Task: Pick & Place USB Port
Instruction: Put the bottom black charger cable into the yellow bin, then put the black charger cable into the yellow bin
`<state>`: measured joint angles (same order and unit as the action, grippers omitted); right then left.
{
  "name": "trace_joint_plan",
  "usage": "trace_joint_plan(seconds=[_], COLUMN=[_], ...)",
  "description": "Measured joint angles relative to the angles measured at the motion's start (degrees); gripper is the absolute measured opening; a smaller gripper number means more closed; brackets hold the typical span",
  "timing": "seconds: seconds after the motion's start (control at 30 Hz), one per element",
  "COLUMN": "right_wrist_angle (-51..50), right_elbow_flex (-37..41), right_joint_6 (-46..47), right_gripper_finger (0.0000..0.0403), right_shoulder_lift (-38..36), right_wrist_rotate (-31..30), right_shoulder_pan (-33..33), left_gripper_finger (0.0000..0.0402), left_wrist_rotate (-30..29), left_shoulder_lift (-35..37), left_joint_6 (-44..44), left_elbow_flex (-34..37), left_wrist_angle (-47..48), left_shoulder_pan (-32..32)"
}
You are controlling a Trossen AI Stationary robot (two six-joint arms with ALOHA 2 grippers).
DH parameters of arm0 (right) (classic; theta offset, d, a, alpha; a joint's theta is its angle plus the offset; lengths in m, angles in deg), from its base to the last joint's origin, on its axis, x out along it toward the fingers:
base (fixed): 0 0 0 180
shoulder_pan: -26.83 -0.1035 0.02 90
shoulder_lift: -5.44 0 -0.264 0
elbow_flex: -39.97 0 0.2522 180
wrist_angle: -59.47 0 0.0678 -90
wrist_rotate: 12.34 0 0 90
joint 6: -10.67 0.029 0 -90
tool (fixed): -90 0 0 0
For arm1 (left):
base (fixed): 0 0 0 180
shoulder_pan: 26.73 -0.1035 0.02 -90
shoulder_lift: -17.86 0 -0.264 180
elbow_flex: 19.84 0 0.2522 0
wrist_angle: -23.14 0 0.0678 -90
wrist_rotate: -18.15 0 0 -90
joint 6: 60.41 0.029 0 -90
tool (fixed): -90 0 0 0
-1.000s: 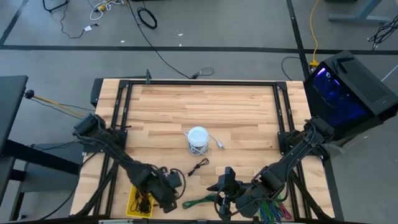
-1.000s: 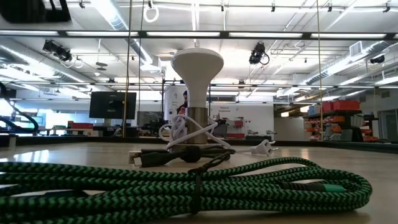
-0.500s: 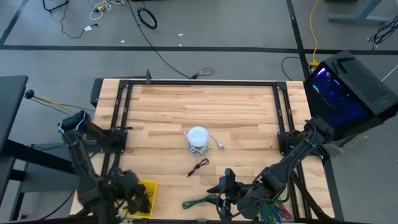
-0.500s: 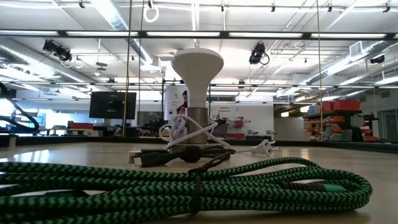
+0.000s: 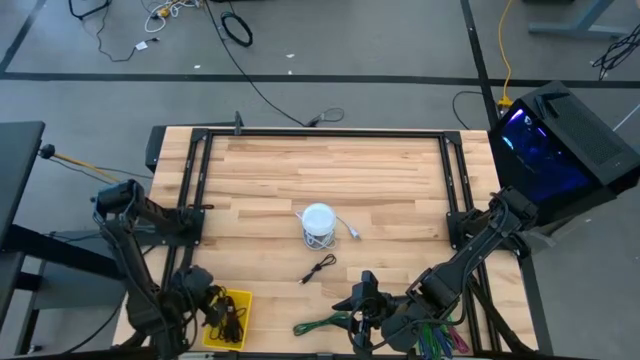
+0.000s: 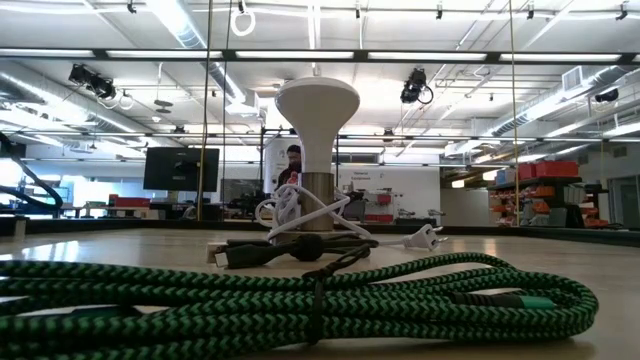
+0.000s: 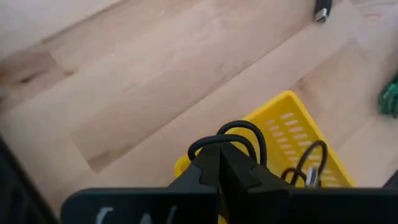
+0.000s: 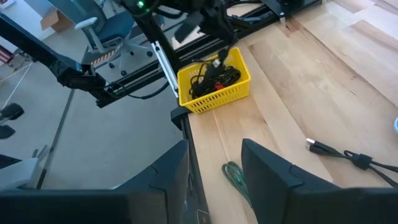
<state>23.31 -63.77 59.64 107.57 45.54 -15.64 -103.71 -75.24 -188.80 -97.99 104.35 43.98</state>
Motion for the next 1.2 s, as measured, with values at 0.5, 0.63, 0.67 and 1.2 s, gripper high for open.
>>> trace_joint_plan(seconds=[0.5, 0.63, 0.67, 1.2], right_wrist_angle=[0.0, 0.0, 0.0, -0.4], right_elbow_flex=[0.0, 0.0, 0.0, 0.0], right_joint_6=[-0.2, -0.2, -0.2, -1.3], right_gripper_finger=[0.0151, 0.0151, 0.0151, 0.0151], right_shoulder_lift=[0.0, 0.0, 0.0, 0.0], right_wrist_rotate=[0.0, 0.0, 0.0, -1.8], right_shoulder_pan=[0.0, 0.0, 0.0, 0.1], left_gripper_finger=[0.0051, 0.0061, 0.0062, 0.0064], left_wrist_rotate=[-1.1, 0.2, 0.6, -17.1], left_shoulder_lift=[0.0, 0.0, 0.1, 9.2], left_joint_6=[3.3, 3.4, 4.1, 29.1], left_elbow_flex=[1.7, 1.7, 1.7, 0.6], left_wrist_angle=[-5.1, -5.1, -4.6, 1.4], left_shoulder_pan=[-2.8, -2.8, -2.8, -15.1])
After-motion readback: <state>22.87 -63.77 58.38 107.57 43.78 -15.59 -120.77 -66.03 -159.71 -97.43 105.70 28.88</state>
